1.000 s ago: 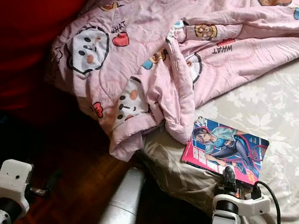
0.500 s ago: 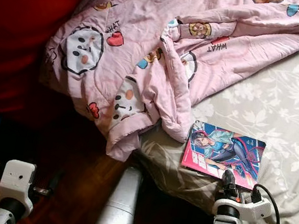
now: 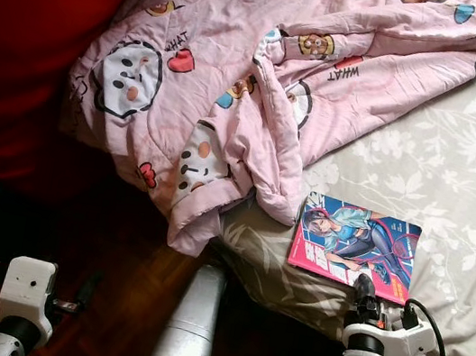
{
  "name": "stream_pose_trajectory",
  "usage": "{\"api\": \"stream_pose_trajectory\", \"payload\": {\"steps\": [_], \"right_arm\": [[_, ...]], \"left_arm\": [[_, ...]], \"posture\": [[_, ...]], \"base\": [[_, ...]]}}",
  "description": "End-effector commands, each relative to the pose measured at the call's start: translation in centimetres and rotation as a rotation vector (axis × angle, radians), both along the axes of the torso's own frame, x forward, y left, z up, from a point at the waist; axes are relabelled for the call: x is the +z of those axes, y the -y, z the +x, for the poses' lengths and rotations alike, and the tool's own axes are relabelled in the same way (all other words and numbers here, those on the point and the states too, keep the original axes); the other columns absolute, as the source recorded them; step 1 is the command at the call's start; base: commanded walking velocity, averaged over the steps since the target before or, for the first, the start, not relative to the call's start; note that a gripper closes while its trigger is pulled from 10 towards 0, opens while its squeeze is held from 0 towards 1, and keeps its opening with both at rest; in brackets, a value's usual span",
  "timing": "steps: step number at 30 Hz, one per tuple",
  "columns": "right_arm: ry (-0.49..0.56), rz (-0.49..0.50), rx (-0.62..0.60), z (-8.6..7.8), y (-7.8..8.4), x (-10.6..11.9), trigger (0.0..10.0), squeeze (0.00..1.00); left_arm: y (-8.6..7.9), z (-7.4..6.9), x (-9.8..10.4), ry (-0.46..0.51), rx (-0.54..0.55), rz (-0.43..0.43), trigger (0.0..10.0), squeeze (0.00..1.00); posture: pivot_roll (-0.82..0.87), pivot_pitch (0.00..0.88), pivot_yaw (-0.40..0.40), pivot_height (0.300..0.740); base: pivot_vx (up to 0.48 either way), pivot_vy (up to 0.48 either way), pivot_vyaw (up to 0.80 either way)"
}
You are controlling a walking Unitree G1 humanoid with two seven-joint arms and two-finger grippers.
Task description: Clean up the room
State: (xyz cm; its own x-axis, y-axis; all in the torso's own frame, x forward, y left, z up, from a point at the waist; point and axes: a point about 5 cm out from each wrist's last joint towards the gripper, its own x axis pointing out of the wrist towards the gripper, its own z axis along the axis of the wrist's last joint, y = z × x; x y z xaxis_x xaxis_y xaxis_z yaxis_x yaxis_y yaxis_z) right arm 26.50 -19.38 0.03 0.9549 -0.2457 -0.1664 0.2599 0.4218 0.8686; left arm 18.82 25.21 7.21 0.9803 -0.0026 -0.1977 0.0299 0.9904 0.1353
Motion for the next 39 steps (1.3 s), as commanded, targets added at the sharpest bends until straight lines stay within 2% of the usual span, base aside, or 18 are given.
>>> {"api": "stream_pose_trajectory", "payload": {"steps": [1, 8, 16, 24, 32, 39], "right_arm": [[-0.082, 0.088, -0.051, -2.5, -1.0, -2.1, 10.0, 0.0], [0.021, 0.116, 0.016, -2.0, -2.3, -0.6, 10.0, 0.0], [0.038, 0.122, 0.048, -3.0, -2.7, -0.3, 10.0, 0.0], [0.014, 0.121, 0.044, -4.1, -2.1, -0.5, 10.0, 0.0], [-0.023, 0.117, 0.069, -3.3, -1.8, -1.0, 10.0, 0.0], [0.002, 0.117, 0.072, -2.4, -1.7, -0.5, 10.0, 0.0]], "left_arm": [[-0.6, -1.1, -1.1, -0.059, 0.028, 0.013, 10.0, 0.0], [-0.6, -1.2, -1.2, -0.061, 0.028, 0.016, 10.0, 0.0], [-0.6, -1.2, -1.3, -0.061, 0.024, 0.019, 10.0, 0.0], [-0.5, -1.2, -1.3, -0.061, 0.02, 0.02, 10.0, 0.0], [-0.3, -1.1, -1.3, -0.062, 0.012, 0.021, 10.0, 0.0], [-0.3, -1.1, -1.3, -0.061, 0.011, 0.025, 10.0, 0.0]], "posture": [[0.29, 0.534, 0.189, 0.608], [0.28, 0.533, 0.187, 0.608], [0.28, 0.53, 0.182, 0.608], [0.28, 0.528, 0.18, 0.608], [0.28, 0.525, 0.184, 0.608], [0.28, 0.522, 0.187, 0.608]], "base": [[0.0, 0.0, 0.0], [0.0, 0.0, 0.0], [0.0, 0.0, 0.0], [0.0, 0.0, 0.0], [0.0, 0.0, 0.0], [0.0, 0.0, 0.0]]}}
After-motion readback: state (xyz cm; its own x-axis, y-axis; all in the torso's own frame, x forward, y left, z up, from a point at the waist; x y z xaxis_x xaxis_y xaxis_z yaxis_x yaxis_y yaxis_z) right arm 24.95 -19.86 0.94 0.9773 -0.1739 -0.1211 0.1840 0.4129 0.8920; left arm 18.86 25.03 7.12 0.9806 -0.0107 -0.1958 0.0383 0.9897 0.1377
